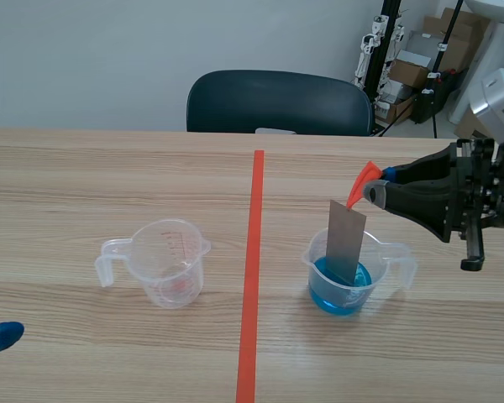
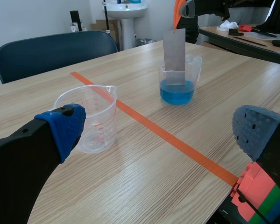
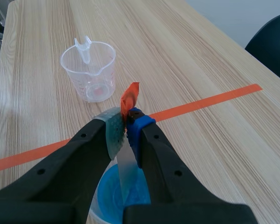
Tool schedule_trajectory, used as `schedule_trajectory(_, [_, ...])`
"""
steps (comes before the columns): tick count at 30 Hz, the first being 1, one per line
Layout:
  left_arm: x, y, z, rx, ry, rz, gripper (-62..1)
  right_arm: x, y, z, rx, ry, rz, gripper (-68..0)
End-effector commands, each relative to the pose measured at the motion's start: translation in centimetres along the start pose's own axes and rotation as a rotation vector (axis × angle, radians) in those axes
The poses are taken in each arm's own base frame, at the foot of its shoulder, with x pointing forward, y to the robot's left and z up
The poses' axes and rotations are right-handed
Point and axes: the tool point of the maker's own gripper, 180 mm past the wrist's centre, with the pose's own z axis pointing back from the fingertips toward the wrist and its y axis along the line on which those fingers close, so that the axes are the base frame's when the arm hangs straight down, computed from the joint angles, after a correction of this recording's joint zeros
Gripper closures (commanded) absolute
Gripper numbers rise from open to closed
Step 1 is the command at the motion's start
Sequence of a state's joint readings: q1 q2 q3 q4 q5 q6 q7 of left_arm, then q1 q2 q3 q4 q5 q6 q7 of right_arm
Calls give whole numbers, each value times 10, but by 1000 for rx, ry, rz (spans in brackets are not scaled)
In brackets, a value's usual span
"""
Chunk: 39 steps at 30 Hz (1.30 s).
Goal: Do the redox reaction experiment. raise the plate out of the solution
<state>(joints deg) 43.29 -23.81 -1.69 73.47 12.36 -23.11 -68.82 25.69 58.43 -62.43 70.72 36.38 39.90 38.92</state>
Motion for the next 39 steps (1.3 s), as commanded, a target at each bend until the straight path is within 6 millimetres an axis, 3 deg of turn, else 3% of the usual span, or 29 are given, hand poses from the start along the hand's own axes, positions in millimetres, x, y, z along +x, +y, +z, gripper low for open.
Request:
schedule_trajectory(1, [7,1,-2,12,-30,0,-623,3,-1,0,5,10,15,-2])
schedule_trajectory(32, [7,1,-2,11,-30,1,-623,3,-1,0,5,10,15,-2])
schedule_trajectory(39, [-4,0,-2,9,30,1,-623,3,-1,0,5,9,15,-2])
